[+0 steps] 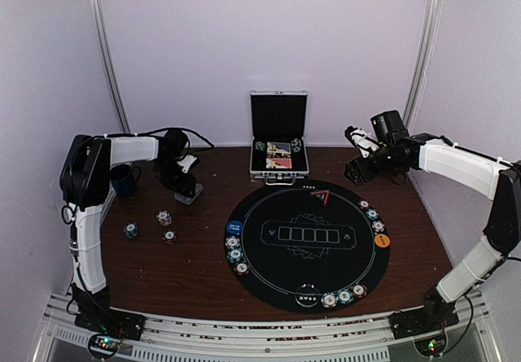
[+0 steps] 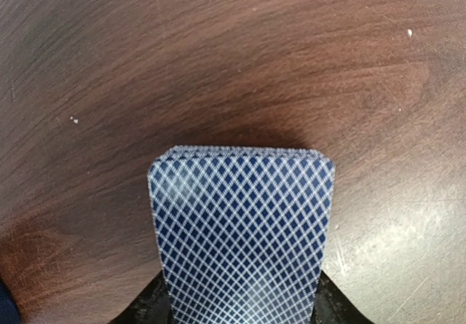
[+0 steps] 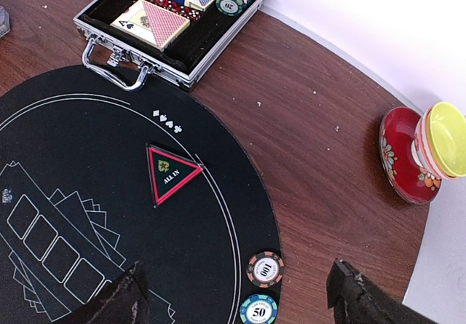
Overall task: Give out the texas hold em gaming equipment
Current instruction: Pick up the face-down deck piles from the center of the board.
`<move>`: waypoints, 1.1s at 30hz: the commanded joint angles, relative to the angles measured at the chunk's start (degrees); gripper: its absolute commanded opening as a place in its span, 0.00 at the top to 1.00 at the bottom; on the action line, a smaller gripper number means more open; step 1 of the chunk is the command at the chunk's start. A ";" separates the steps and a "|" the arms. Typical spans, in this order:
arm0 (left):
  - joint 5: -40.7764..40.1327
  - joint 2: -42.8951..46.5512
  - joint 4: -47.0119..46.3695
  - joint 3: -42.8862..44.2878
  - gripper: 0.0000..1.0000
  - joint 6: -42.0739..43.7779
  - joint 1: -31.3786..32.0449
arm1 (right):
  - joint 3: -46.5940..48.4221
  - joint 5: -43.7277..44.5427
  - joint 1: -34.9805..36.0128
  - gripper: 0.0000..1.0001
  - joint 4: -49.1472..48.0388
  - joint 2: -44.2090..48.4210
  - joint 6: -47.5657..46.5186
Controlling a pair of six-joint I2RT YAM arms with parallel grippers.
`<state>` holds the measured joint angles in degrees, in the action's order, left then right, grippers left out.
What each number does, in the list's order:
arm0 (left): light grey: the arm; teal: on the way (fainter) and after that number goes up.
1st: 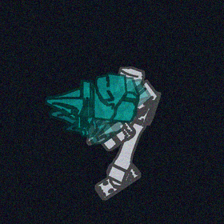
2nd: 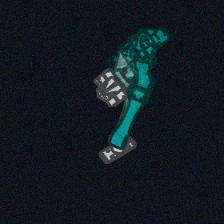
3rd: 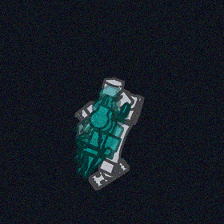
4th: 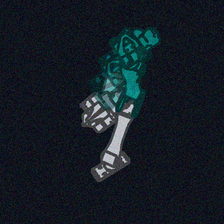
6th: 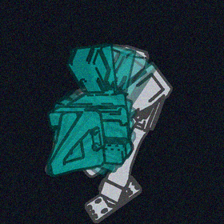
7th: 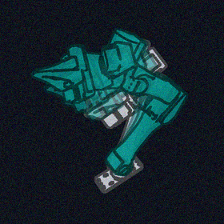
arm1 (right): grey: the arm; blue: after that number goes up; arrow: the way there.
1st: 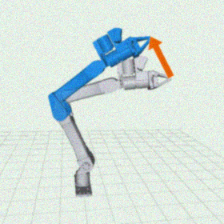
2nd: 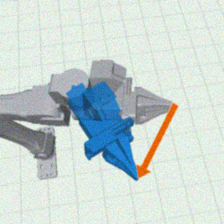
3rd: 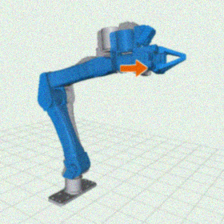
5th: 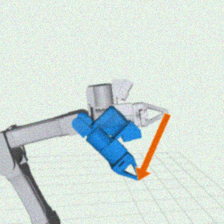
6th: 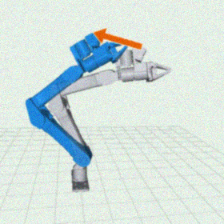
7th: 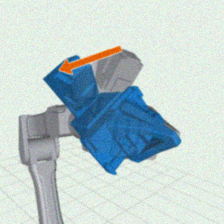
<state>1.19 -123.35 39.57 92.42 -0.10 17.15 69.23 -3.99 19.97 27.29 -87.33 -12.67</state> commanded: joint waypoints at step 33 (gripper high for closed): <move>-1.19 -0.21 1.66 -0.55 0.43 1.29 2.07 | -0.29 -0.01 0.33 0.14 -0.47 1.63 0.14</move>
<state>-1.10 -124.05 40.36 92.68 0.58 18.44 69.23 -4.01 19.97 27.27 -87.33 -12.67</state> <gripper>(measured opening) 0.621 0.864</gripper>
